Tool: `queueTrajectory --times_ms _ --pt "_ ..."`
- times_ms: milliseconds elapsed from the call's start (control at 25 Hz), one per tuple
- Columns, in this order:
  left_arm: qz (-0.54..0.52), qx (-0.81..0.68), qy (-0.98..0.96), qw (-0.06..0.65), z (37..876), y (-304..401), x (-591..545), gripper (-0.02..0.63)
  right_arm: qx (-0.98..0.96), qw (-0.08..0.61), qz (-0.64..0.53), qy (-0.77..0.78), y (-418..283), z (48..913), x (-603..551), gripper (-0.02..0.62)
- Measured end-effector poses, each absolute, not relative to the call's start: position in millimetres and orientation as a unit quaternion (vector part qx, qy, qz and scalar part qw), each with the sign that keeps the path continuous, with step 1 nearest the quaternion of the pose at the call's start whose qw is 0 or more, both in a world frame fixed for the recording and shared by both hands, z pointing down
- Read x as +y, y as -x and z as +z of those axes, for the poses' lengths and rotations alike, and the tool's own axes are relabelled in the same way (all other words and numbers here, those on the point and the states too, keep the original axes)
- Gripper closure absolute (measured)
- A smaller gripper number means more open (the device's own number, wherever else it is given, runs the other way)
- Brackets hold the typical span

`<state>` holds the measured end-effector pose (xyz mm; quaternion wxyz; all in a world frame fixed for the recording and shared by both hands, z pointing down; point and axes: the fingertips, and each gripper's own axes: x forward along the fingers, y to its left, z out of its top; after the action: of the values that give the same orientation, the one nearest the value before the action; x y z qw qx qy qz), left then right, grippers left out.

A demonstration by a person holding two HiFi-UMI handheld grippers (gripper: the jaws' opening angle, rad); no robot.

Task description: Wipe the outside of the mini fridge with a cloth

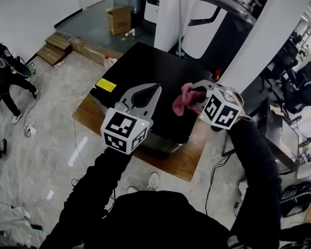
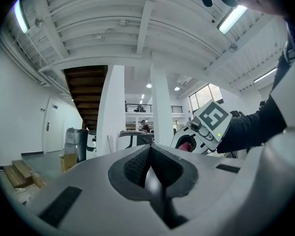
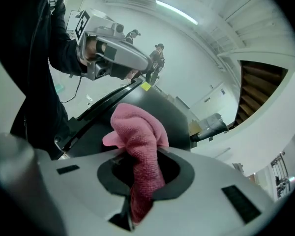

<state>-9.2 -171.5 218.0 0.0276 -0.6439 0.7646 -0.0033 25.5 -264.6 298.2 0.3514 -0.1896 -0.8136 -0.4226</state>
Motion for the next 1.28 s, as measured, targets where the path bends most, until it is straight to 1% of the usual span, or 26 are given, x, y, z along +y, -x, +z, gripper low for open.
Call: queueTrajectory --times_ms 200,520,760,1080,1280 --pt "-0.02 0.79 0.611 0.04 201 52 -178 0.6 -0.832 0.305 -0.425 0.186 30 266 -273 0.538" --pt "-0.029 0.825 0.565 0.023 209 108 -186 0.6 -0.848 0.252 -0.423 0.194 129 253 -276 0.538" --pt "-0.028 0.837 0.546 -0.004 227 147 -192 0.6 -0.833 0.26 -0.445 0.199 199 274 -281 0.537" --pt "-0.04 0.853 0.52 -0.017 230 181 -197 0.6 -0.826 0.268 -0.45 0.207 275 305 -282 0.537" --pt "-0.042 0.858 0.511 -0.024 237 189 -196 0.6 -0.816 0.299 -0.444 0.219 304 338 -282 0.537"
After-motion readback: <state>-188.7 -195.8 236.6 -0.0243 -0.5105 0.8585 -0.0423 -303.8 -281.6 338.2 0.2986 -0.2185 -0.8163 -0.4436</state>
